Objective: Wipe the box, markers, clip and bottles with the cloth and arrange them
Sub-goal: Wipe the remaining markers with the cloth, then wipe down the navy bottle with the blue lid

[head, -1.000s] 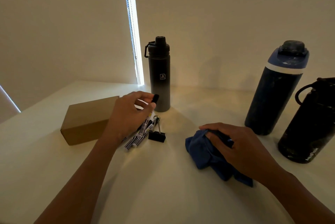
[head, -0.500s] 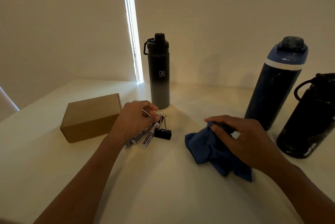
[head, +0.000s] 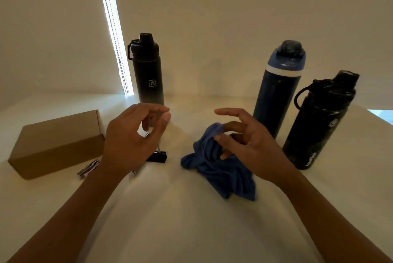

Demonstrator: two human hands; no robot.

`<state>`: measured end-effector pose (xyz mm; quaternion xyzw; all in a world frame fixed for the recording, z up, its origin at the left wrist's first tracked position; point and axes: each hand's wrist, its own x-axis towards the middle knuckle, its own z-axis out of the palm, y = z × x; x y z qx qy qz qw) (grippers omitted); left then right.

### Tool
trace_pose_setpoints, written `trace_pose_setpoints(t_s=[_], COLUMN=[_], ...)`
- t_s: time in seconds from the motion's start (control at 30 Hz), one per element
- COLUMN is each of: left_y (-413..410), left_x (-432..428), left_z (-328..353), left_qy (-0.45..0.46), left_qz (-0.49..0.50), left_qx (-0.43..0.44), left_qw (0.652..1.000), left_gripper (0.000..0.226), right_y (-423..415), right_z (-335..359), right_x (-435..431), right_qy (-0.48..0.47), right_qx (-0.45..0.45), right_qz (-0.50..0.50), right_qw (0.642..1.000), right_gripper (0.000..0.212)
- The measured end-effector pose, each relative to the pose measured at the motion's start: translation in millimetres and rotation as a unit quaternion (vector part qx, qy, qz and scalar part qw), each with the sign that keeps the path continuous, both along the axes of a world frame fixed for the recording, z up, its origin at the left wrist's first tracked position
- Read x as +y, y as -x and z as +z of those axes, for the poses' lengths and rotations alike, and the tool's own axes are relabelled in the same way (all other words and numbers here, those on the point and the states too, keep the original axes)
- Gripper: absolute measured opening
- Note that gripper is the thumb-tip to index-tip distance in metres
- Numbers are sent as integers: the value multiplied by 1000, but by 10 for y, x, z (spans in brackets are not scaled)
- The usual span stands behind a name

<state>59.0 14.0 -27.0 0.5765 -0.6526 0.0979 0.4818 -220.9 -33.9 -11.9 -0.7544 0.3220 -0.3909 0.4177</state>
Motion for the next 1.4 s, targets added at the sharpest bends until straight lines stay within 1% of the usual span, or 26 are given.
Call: trace_pose_setpoints(t_s=[0.03,0.07,0.13,0.23,0.33,0.43,0.5,0.57,0.7,0.8,0.83,0.9,1.0,1.1,1.27,1.33,1.4], left_y=[12,17,14,10,41,73,110,188,478,786,894,1081,1265,1403,1615,1696,1788], left_x=[-3,-4,-7,-21,-45,-74,-80,-97,-271,-495,-577,-747,-980,-1139,-1350,-1398,-1433], left_z=[-5,-8,-10,-20,-50,-93,-97,-58,121,240,268,276,207,158,138,122,103], left_qy=[-3,-5,-2,6,13,20,12,-1,-60,-113,-131,-166,-199,-225,-259,-274,-280], left_qz=[-1,-2,-8,-12,-27,-44,-59,-68,-84,-143,-159,-178,-193,-210,-211,-220,-223], left_qx=[-5,-10,-17,-19,-41,-53,-42,-16,25,54,68,93,112,138,139,140,130], left_qw=[1000,1000,1000,1000,999,997,997,998,994,982,976,966,954,941,932,926,925], left_gripper=[26,25,24,22,21,23,24,22,22,25,26,29,35,49,78,83,82], right_y=[13,39,112,231,293,280,269,273,308,318,330,386,525,707,1017,1142,1241], right_z=[-11,-19,-10,20,-9,-61,-92,-98,-112,-161,-200,-289,-391,-414,-473,-504,-516], right_x=[8,-2,-62,-167,-238,-249,-244,-237,-193,-112,-88,-15,97,176,197,211,233], right_qy=[5,21,41,47,66,51,52,34,-38,-52,-48,-20,38,42,77,84,104], right_qx=[41,70,80,63,100,156,193,209,166,125,124,158,201,183,175,165,157], right_qz=[27,32,7,-50,-113,-96,-93,-97,-70,-94,-112,-158,-197,-198,-220,-231,-242], right_qw=[999,997,996,996,986,982,975,973,983,986,985,975,959,962,957,955,952], right_gripper=[47,50,52,46,36,35,35,37,34,25,20,13,15,12,12,12,11])
